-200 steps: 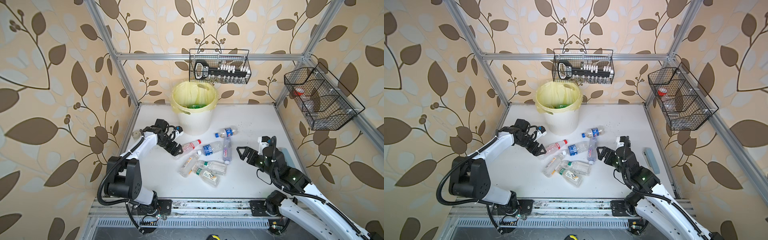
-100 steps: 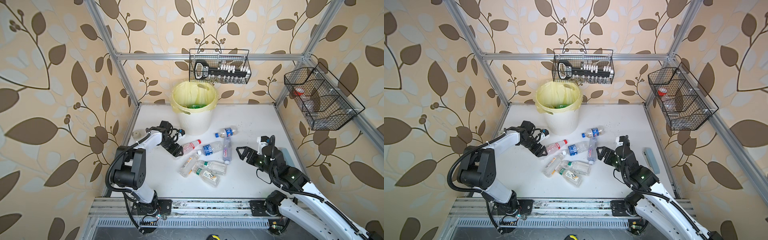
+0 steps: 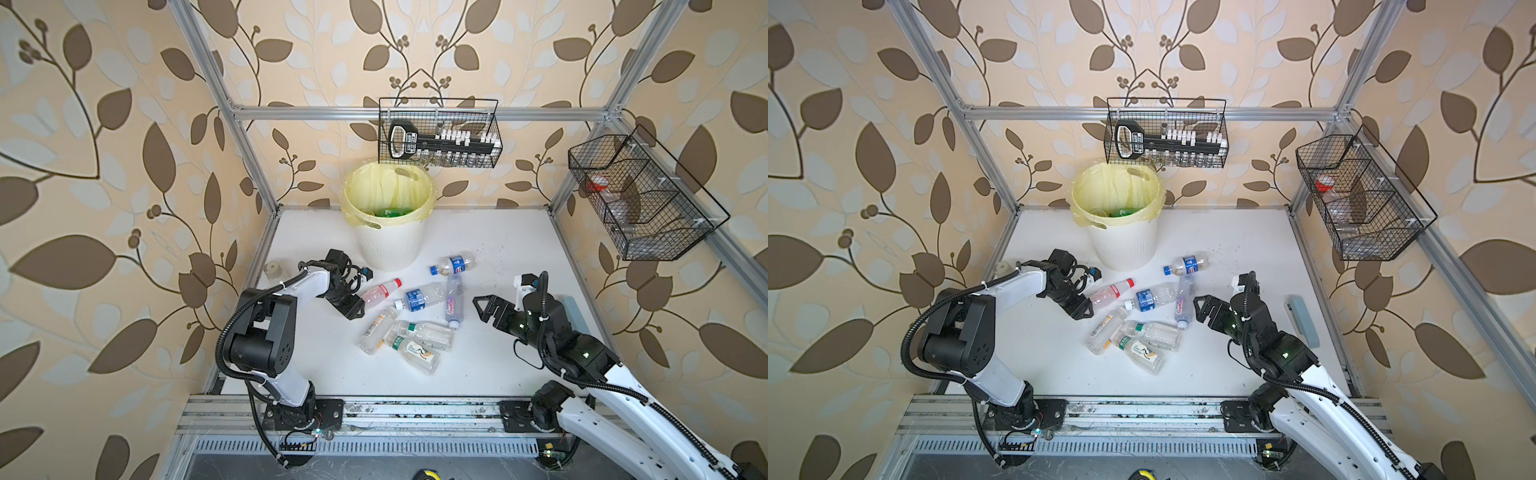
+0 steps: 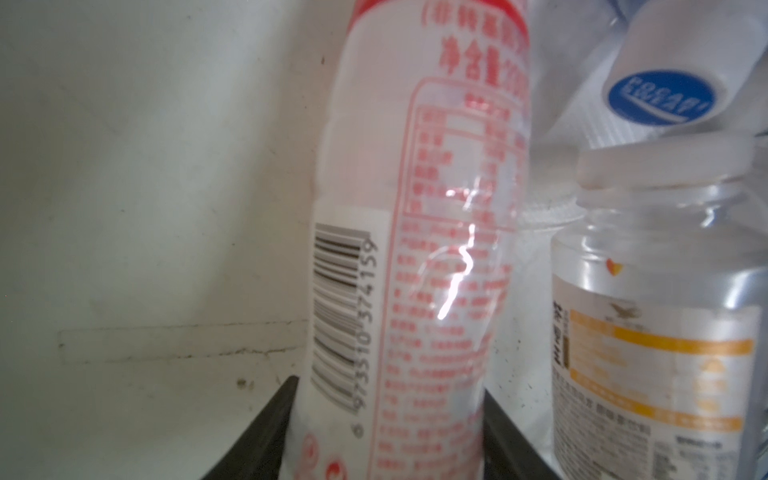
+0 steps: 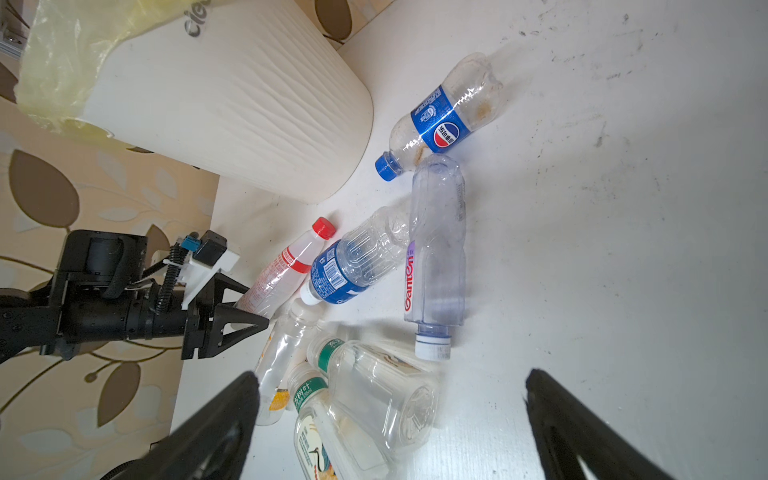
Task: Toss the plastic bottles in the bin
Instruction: 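Close the left gripper around the red-labelled bottle, then lift the red-labelled bottle with the left gripper and carry it over the bin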
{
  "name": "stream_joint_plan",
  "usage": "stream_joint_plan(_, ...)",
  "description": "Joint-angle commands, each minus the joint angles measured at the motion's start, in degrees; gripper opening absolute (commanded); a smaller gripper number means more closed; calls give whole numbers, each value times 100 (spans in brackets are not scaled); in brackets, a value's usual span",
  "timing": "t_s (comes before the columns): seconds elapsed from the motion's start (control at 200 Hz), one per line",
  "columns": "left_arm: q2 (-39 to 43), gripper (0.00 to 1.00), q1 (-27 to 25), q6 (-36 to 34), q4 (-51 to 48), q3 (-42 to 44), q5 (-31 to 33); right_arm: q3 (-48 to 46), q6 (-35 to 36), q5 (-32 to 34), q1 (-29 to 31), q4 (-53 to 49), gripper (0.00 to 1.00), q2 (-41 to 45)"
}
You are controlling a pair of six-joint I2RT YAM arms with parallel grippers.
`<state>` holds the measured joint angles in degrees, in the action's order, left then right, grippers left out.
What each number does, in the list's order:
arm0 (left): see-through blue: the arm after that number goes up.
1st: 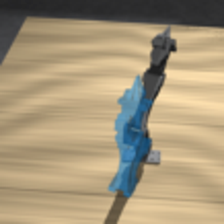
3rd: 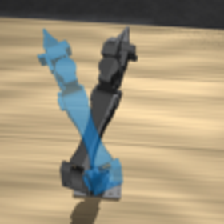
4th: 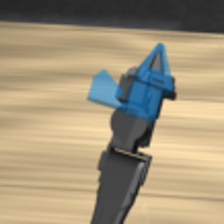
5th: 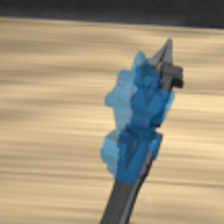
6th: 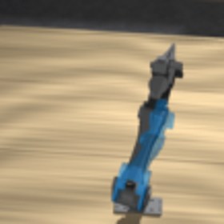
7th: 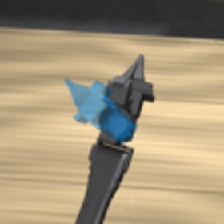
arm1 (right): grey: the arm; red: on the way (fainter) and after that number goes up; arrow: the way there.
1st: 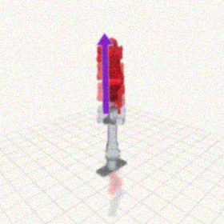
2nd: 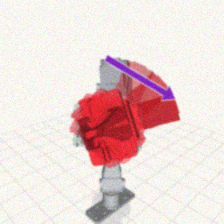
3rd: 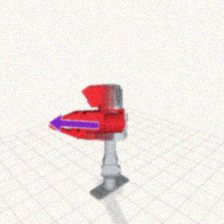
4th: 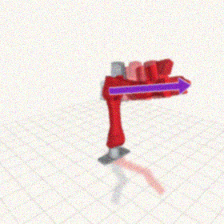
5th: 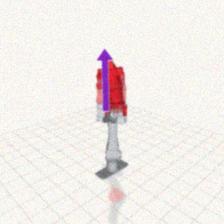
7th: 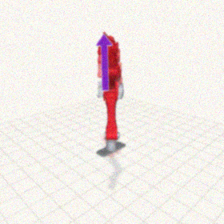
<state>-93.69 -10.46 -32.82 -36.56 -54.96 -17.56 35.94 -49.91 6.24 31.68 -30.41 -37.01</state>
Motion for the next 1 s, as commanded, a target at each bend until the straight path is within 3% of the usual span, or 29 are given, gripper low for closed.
stream_joint_plan(0.0, 220, 56, 0, 15, -51, 56, -40, -17, 15, 101, -24, -140, 100, 88)
stream_joint_plan(0.265, 1008, 47, 0, 296, -145, 347, 17, -35, 60, 209, -30, -297, 100, 115)
stream_joint_plan(0.68, 2131, 49, 1, 602, -467, 511, -11, -149, 26, 212, -24, -271, 100, 89)
stream_joint_plan(0.995, 2765, 48, 25, 733, -735, 504, 392, -199, 27, 207, -23, -368, 100, 220)
